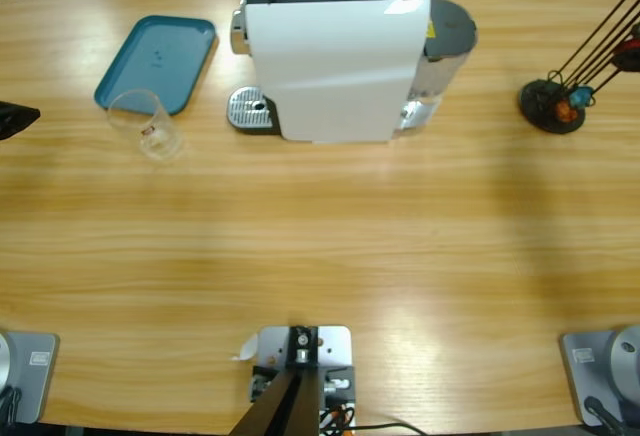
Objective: Pour coffee
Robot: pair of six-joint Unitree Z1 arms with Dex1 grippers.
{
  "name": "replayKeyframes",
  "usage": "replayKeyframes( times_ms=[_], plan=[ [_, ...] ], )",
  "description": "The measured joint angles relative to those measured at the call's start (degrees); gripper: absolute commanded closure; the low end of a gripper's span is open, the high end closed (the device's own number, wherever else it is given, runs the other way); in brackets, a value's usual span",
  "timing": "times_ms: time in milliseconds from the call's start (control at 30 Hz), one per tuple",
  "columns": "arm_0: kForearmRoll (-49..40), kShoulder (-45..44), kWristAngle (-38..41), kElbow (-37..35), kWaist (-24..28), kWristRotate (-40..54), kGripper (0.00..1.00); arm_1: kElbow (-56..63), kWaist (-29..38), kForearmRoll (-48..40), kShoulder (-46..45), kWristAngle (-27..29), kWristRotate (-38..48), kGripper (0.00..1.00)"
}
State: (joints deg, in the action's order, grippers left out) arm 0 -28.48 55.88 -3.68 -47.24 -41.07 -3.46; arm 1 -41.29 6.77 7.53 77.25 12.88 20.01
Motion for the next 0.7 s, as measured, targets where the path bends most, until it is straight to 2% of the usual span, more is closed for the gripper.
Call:
replayKeyframes(
  times_ms=[433, 567, 700],
  plan=[
    [1.06, 2.08, 0.01, 0.49, 0.00, -0.22, 0.008, -14.20, 0.59, 18.72, -5.03, 0.00, -1.66, 1.000],
    [1.70, 2.63, 0.18, 0.53, 0.00, -0.24, 0.007, -19.63, 3.87, 25.95, -6.72, 0.00, -7.07, 1.000],
    [4.01, 2.61, 0.25, 1.45, 0.00, -0.24, 0.004, -22.05, 11.39, 29.48, -9.46, -0.01, -17.64, 1.000]
  ],
)
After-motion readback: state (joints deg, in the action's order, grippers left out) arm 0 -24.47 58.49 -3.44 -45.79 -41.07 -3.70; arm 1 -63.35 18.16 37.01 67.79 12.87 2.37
